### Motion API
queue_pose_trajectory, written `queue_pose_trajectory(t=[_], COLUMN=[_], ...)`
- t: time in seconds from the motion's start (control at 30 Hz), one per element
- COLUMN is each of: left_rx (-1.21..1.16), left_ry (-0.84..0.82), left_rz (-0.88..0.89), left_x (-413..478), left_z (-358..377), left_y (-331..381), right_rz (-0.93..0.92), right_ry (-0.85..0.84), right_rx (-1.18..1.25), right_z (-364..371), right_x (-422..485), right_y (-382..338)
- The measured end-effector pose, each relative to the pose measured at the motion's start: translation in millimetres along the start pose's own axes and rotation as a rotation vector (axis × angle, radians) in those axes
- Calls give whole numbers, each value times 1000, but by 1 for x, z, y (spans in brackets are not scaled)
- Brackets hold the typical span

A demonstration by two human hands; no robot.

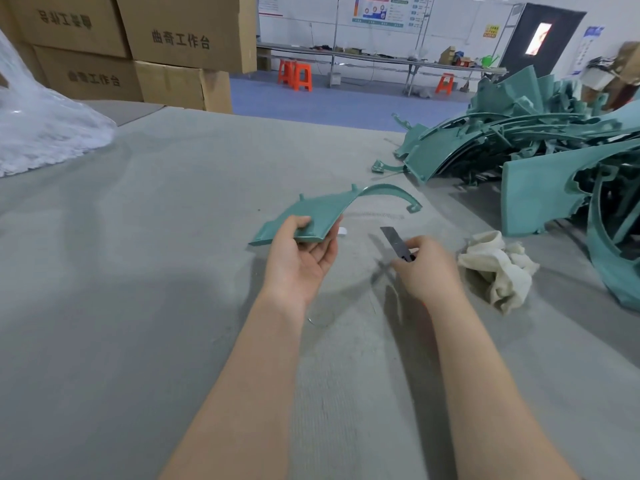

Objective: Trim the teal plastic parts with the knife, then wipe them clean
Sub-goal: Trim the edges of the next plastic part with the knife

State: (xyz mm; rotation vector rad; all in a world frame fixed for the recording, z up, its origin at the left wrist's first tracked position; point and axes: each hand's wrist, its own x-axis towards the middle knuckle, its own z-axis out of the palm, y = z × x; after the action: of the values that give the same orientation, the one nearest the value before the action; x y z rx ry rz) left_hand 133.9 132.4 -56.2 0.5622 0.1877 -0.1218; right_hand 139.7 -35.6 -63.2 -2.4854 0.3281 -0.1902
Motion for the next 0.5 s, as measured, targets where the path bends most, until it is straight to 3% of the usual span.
queue_pose_trajectory(t=[0.13, 0.33, 0.43, 0.5], left_rx=[-8, -46, -50, -42], left_ry=[3, 17, 14, 9], left_rz=[2, -3, 4, 24], left_x=[0, 0, 0, 0], left_z=[-3, -6, -6, -7], left_y=[1, 2, 2, 3], right_rz=[32, 170, 124, 44], right_ry=[0, -176, -76, 73], right_rx=[-119, -215, -131, 71], right_z=[2, -13, -17, -20], right_x=[3, -2, -5, -4], right_y=[5, 15, 12, 11])
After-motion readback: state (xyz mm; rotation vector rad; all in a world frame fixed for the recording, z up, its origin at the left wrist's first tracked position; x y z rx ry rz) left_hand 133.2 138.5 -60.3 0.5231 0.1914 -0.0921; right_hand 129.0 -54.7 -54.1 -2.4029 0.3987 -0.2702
